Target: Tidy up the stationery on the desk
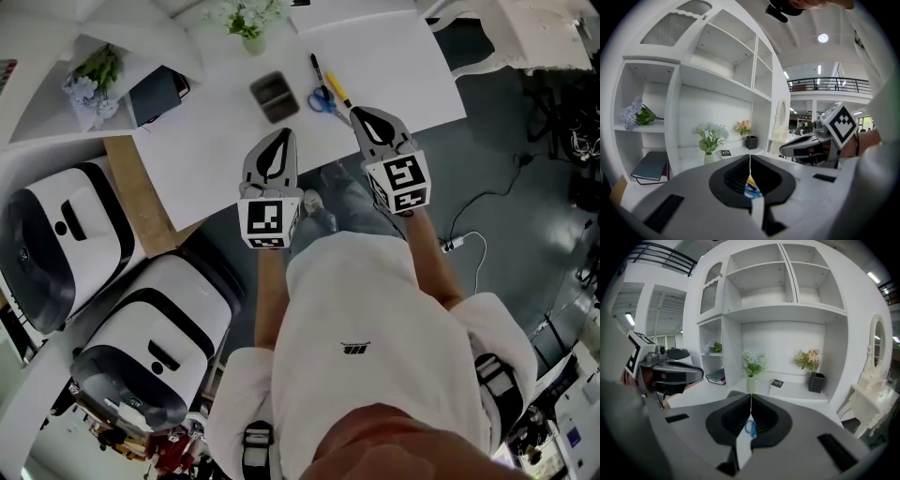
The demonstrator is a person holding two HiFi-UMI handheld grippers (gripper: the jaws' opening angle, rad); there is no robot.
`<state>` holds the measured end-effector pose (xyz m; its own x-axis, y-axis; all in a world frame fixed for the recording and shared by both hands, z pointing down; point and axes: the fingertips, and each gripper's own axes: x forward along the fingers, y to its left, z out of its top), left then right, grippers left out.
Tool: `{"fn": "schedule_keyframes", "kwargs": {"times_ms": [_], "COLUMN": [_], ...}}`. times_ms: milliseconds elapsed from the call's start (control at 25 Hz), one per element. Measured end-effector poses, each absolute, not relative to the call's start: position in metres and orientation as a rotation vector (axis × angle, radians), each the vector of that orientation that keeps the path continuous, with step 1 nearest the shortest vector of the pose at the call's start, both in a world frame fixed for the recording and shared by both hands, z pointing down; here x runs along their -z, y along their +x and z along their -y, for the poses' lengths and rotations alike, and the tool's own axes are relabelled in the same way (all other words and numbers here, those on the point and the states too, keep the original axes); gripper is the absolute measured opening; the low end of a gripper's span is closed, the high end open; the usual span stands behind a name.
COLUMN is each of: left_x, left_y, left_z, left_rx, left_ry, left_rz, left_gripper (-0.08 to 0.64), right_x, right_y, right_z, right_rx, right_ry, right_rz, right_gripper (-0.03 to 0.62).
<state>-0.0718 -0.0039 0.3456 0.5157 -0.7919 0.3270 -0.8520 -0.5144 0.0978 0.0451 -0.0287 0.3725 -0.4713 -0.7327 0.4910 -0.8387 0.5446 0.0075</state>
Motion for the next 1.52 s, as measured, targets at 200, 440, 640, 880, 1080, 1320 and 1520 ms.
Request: {"fn": "schedule_keyframes", "kwargs": {"times_ms": [200,440,640,880,1080,1320,1520], "left_x": [-0.366,-0.388,-0.404,-0.423,-0.438,-0.449,-0.458], "left_y": [-0.059,-0.044,-0.031,-0.017,-0.009,-0.005,-0.001], "left_z": [0.029,0.051,0.066,0.080,0.093,0.106,0.113], "left_rx": [-0.371,-0.399,-0.420,-0.426,-0.443,-0.460,-0.478], "left_ry": [2.486,2.457,2.450,2.428,2.412,2.396,2.382], "left_rz": [1.376,1.357,1.336,1.309,1.292,1.287,1.281], "left_gripper": [0.000,0.000,0.000,0.000,0.000,0.000,0.000], "right_x": [-0.399,-0.422,-0.446,-0.468,-0.485,-0.501,-0.517], "right_y": [0.054,0.058,0.062,0.067,0.067,0.065,0.063], "right_z": [0.052,0.074,0.090,0.106,0.116,0.129,0.140], "right_rx": [-0.366,-0.392,-0.406,-0.440,-0.471,-0.484,-0.491], "right_ry": [1.236,1.185,1.154,1.135,1.108,1.074,1.059], "right_rz": [2.313,2.304,2.268,2.249,2.240,2.234,2.227], "right_gripper": [-0.003,-0.003,-0.003,-0.003,-0.003,-0.002,-0.002]}}
